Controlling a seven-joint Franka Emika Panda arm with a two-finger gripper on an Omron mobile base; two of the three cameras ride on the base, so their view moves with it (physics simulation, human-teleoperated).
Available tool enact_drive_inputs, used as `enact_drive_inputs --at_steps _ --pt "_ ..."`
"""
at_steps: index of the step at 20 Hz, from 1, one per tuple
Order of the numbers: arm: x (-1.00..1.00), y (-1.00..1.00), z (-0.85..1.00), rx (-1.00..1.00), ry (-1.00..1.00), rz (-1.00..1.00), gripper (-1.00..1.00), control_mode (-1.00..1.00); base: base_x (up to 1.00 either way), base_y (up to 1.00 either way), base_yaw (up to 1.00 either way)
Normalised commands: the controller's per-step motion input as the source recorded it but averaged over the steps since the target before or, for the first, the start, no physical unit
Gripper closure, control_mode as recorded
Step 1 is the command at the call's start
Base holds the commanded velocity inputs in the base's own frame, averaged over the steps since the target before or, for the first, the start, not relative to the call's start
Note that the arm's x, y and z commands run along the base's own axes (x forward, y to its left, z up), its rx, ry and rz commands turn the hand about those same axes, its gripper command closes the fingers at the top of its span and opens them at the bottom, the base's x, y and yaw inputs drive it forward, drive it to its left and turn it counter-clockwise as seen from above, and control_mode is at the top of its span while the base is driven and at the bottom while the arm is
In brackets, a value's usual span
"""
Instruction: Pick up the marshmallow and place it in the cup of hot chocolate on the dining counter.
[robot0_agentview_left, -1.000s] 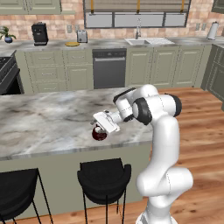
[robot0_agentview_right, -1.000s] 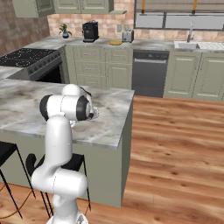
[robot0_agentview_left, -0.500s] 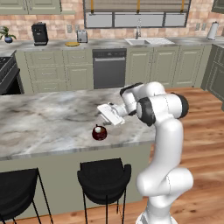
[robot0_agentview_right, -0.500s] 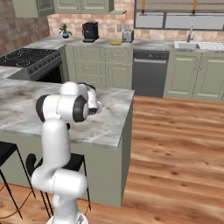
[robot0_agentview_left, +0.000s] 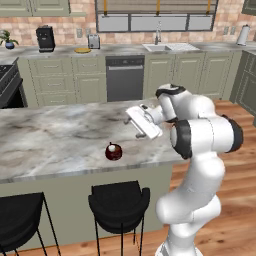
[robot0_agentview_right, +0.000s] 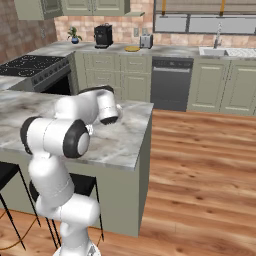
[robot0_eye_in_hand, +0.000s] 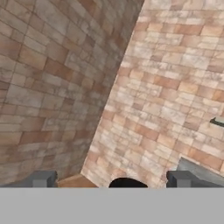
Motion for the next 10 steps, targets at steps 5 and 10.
enact_drive_inputs --at_steps 5,10 --pt "-1.0 -0.27 1.0 0.0 -0.39 0.0 -1.0 -1.0 0.0 0.0 0.0" --pt "-1.0 -0.03 1.0 0.0 -0.54 0.0 -1.0 -1.0 0.0 0.0 0.0"
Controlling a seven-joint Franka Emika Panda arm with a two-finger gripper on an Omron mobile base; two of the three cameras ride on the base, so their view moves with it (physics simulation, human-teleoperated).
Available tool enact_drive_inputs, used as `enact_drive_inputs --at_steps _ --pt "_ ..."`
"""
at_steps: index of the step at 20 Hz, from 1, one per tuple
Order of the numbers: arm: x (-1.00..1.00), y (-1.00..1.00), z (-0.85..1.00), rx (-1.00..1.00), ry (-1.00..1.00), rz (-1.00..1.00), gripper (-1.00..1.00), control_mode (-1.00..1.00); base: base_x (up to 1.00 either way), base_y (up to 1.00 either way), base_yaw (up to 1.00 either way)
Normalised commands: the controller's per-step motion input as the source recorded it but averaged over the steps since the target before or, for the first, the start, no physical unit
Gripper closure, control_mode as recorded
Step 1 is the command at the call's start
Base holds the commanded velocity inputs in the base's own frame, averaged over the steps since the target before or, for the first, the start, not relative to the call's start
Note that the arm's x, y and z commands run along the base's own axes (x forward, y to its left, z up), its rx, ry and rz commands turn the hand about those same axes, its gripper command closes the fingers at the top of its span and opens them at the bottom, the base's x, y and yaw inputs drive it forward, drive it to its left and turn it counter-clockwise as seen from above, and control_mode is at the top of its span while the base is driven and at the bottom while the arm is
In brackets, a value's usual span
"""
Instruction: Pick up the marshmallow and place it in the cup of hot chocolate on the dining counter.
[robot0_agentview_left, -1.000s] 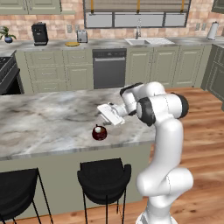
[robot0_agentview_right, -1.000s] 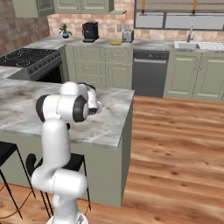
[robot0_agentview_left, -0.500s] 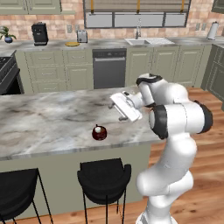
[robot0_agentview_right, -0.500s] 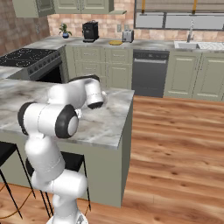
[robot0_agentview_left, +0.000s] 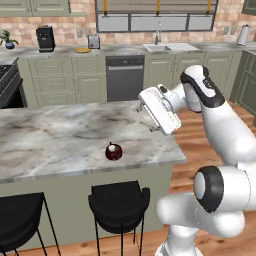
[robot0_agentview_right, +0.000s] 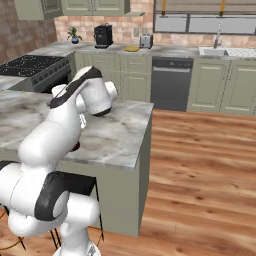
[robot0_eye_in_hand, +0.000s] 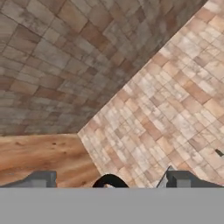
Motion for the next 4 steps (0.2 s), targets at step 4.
enact_drive_inputs --at_steps 4 --pt "-1.0 0.0 1.0 0.0 -0.56 0.0 -1.0 -1.0 0.0 0.0 0.0"
